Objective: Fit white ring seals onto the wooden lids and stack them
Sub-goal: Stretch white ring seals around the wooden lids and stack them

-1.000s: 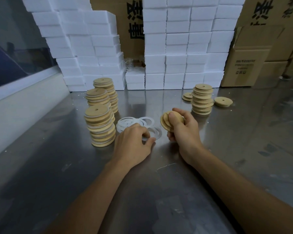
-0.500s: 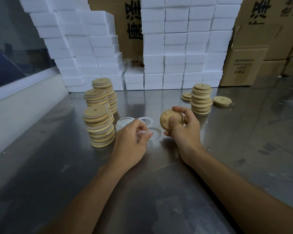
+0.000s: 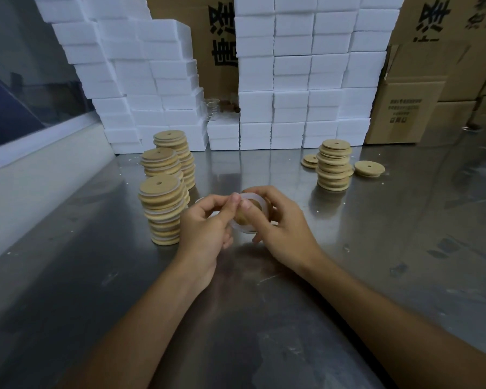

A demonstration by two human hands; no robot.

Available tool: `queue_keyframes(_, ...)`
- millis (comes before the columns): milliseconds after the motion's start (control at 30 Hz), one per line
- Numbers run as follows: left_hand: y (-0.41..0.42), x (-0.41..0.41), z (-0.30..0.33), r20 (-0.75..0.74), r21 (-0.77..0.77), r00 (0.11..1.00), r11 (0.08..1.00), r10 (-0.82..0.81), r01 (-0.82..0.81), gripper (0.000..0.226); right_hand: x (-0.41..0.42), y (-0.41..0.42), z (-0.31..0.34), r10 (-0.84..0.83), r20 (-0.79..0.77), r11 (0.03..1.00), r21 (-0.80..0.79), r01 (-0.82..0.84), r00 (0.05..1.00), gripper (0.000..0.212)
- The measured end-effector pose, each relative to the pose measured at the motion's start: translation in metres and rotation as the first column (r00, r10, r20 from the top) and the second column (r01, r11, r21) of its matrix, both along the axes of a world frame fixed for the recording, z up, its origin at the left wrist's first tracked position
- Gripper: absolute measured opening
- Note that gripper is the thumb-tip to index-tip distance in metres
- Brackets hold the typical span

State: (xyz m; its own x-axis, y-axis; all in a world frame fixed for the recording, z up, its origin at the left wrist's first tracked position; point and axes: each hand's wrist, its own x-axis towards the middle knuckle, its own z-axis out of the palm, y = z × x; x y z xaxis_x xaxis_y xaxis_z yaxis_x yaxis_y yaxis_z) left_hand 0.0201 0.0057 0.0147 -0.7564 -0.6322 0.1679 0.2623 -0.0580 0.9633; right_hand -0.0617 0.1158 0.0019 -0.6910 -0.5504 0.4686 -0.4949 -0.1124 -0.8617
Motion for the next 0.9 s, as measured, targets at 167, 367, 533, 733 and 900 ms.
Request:
queue_keyframes(167, 0.0, -0.003, -0.004, -0.006, 0.038, 0.999, 0.999, 0.035, -0.035, 0.022, -0.005, -0.002, -0.005, 0.011, -0.121, 1.0, -0.009, -0.012, 0.993, 0.019)
queue_keyframes(367, -0.001, -0.005, -0.014, 0.014, -0.189, 0.994, 0.977, 0.106, -0.101, 0.014, -0.006, -0.001, -0.004, -0.037, -0.108, 0.999, -0.028, 0.034, 0.993, 0.016)
queue_keyframes(533, -0.001, -0.006, -0.013, -0.05, -0.216, 0.989, 0.965, 0.141, -0.148, 0.014, -0.003, 0.001, -0.001, -0.031, 0.029, 0.995, -0.089, 0.034, 0.999, 0.009)
queue_keyframes(733, -0.006, -0.006, -0.012, -0.028, -0.26, 0.983, 0.948, 0.183, -0.184, 0.023, -0.007, 0.002, -0.001, -0.079, 0.032, 0.992, -0.092, 0.082, 0.996, 0.003)
queue_keyframes(900, -0.012, -0.004, -0.014, 0.011, -0.322, 0.981, 0.93, 0.192, -0.178, 0.02, -0.009, 0.002, -0.003, -0.088, 0.02, 0.994, -0.062, 0.089, 0.996, 0.004)
